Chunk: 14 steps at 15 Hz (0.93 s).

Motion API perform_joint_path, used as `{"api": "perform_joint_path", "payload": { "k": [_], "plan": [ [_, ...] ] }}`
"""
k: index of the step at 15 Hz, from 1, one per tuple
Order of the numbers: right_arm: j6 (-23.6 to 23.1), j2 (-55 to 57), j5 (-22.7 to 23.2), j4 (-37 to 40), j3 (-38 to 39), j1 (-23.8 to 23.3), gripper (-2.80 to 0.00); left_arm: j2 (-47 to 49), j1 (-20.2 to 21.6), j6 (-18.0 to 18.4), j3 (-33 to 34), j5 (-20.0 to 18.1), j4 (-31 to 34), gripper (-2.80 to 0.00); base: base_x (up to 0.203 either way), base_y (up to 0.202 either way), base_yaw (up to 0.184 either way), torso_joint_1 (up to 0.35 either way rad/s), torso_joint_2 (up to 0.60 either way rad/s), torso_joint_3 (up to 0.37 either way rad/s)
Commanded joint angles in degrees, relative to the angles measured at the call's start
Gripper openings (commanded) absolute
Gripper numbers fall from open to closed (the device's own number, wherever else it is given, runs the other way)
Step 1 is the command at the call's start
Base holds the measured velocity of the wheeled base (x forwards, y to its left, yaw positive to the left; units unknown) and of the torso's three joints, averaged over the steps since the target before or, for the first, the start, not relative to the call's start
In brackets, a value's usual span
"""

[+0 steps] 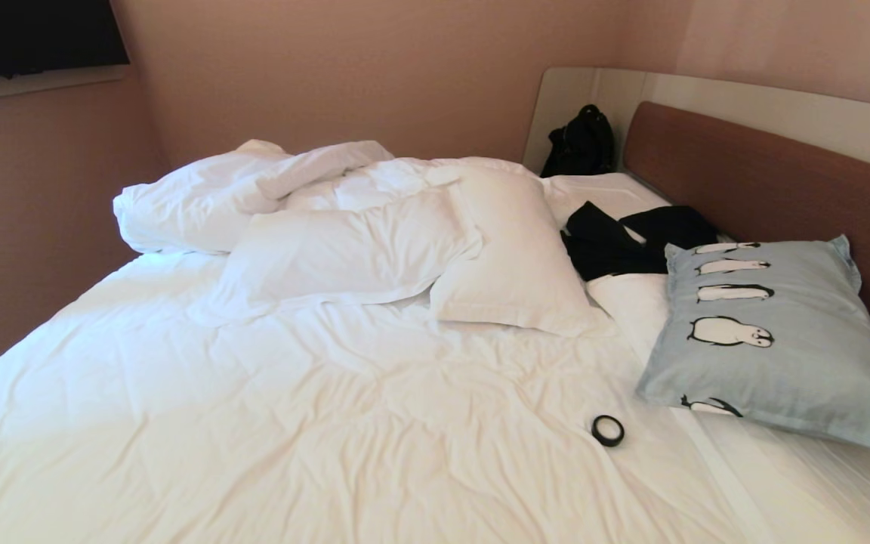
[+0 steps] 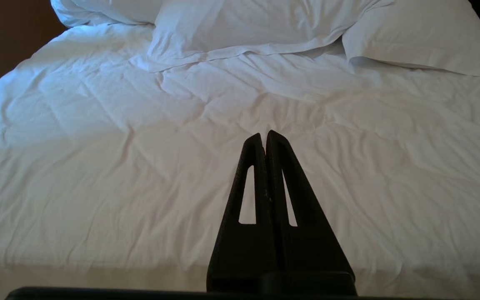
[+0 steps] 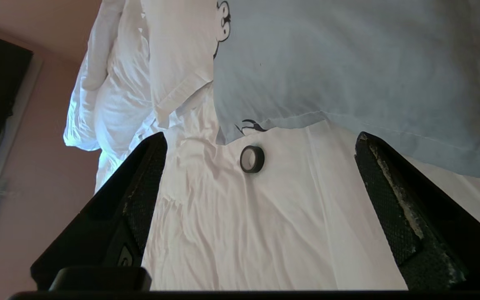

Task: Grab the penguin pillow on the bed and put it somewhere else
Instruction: Pick up the pillow

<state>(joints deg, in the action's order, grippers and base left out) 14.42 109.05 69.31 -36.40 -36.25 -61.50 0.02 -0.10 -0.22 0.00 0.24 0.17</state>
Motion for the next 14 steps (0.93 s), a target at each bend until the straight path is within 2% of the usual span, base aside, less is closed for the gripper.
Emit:
{"api": "perform_joint_path", "payload": {
  "k": [1, 6, 10, 12, 14],
  "plan": [
    [-1.1, 3.0, -1.1, -0.2, -0.5, -1.1, 0.00, 0.0, 0.0, 0.0, 0.1, 0.0, 0.0, -2.80, 0.000, 0.000, 0.000, 0.000, 0.00, 0.000],
    [-5.4, 3.8, -10.6, -0.2, -0.3, -1.3, 0.00, 0.0, 0.0, 0.0, 0.1, 0.0, 0.0, -2.80, 0.000, 0.000, 0.000, 0.000, 0.00, 0.000],
    [-5.5, 4.4, -11.6, -0.2, -1.0, -2.4, 0.00, 0.0, 0.0, 0.0, 0.1, 0.0, 0.0, -2.80, 0.000, 0.000, 0.000, 0.000, 0.00, 0.000],
    [-5.5, 5.2, -14.4, -0.1, -1.8, -2.7, 0.00, 0.0, 0.0, 0.0, 0.1, 0.0, 0.0, -2.80, 0.000, 0.000, 0.000, 0.000, 0.00, 0.000],
    [-5.5, 5.8, -14.9, -0.1, -2.1, -2.5, 0.00, 0.0, 0.0, 0.0, 0.1, 0.0, 0.0, -2.80, 0.000, 0.000, 0.000, 0.000, 0.00, 0.000]
  ]
}}
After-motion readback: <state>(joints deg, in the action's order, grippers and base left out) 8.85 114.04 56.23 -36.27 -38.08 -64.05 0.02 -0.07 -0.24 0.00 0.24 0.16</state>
